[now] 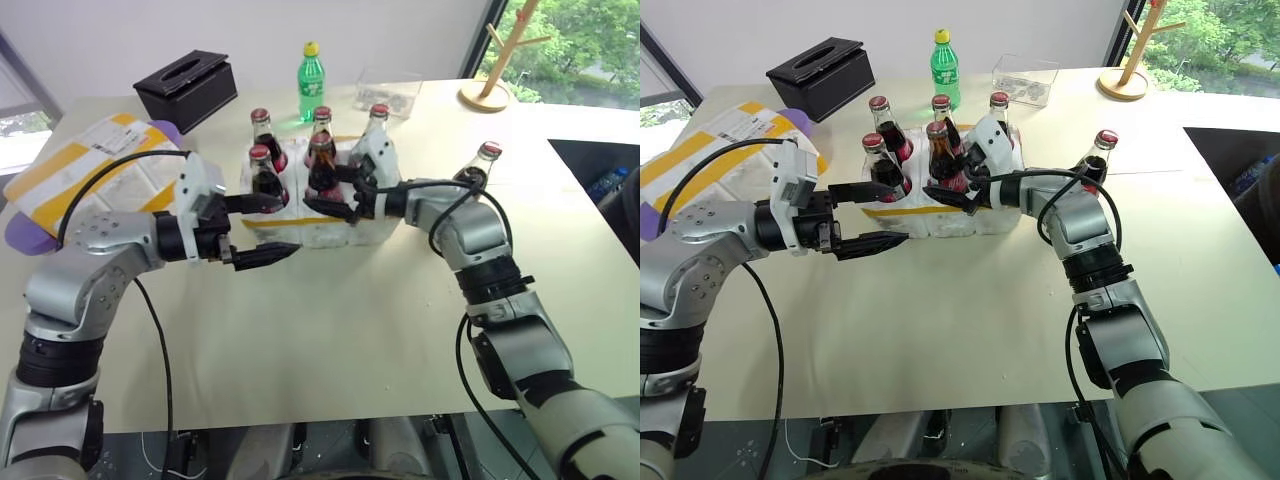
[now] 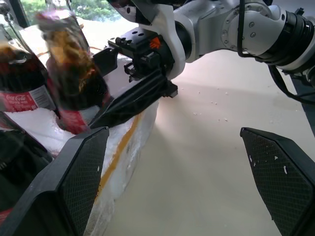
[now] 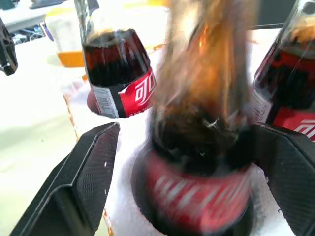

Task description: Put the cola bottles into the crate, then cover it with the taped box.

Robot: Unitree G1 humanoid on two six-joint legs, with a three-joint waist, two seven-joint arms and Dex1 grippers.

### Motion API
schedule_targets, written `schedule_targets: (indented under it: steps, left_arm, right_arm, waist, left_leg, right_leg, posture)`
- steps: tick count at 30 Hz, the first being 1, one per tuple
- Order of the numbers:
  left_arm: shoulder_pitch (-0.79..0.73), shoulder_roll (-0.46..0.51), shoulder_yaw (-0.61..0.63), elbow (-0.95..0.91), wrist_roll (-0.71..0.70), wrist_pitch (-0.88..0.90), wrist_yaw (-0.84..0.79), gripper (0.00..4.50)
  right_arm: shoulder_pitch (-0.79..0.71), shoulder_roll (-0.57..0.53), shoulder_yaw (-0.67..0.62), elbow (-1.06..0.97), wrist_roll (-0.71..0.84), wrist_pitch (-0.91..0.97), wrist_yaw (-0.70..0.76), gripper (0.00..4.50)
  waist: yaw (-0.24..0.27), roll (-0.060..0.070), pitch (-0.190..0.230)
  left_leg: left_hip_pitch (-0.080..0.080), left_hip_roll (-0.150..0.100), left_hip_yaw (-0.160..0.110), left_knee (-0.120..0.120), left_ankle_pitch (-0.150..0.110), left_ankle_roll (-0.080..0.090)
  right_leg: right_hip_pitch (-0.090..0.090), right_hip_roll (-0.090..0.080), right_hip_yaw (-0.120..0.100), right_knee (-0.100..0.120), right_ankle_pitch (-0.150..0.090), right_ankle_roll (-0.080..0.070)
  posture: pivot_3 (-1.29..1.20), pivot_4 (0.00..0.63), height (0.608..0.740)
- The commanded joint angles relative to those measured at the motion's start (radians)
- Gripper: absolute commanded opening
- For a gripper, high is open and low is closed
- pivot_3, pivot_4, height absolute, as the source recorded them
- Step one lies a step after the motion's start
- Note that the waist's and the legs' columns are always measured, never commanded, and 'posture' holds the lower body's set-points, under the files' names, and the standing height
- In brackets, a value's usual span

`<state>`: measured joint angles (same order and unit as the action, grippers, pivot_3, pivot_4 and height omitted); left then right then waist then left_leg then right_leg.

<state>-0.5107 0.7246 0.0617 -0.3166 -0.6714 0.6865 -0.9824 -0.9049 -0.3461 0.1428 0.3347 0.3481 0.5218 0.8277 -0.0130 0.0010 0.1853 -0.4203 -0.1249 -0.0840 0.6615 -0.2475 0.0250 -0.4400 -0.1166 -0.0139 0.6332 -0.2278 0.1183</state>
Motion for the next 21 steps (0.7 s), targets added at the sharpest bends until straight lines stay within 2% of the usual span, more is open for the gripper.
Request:
schedule_targets:
  steps: [1,5,10,15,21]
  left_arm:
    - [-0.032,-0.004,0.005,-0.008,-0.014,-0.011,-0.01,4.5]
    - [-0.048,-0.016,-0.012,0.008,-0.013,-0.012,-0.027,4.5]
    - [-0.094,-0.05,-0.055,0.06,0.004,-0.03,-0.06,4.5]
    - [-0.153,-0.098,-0.1,0.145,0.04,-0.069,-0.092,4.5]
    - [-0.188,-0.137,-0.13,0.188,0.06,-0.089,-0.125,4.5]
  right_arm:
    - [0.018,-0.024,-0.119,-0.141,0.085,0.058,-0.02,4.47]
    - [0.097,-0.063,-0.225,-0.351,0.175,0.183,-0.087,4.47]
    - [0.288,-0.152,-0.367,-0.66,0.278,0.368,-0.208,4.47]
    - [0.506,-0.181,-0.558,-0.889,0.388,0.526,-0.348,4.47]
    - [0.776,-0.22,-0.767,-0.981,0.375,0.535,-0.435,4.47]
  waist:
    - [0.002,0.0,0.0]
    - [0.003,0.0,0.0]
    - [0.008,0.0,0.0]
    - [0.007,0.0,0.0]
    - [0.026,0.0,0.0]
  left_leg:
    - [0.0,0.0,0.0,0.0,0.0,0.0]
    - [0.0,0.0,0.0,0.0,0.0,0.0]
    - [0.0,0.0,-0.001,0.0,0.0,0.0]
    - [0.0,0.0,0.0,0.0,0.0,0.001]
    - [0.0,0.0,0.001,0.0,-0.001,0.002]
  right_leg:
    - [0.0,0.0,0.0,0.0,0.0,0.0]
    - [0.0,0.0,0.0,0.0,0.0,0.0]
    - [0.0,-0.001,0.0,0.0,0.0,0.0]
    - [0.0,-0.002,0.001,0.0,0.0,0.0]
    - [0.001,-0.001,0.002,0.0,0.0,0.0]
  posture:
    - [0.0,0.15,0.736]
    - [0.0,0.15,0.736]
    - [0.0,0.15,0.736]
    - [0.0,0.15,0.736]
    - [0.0,0.15,0.736]
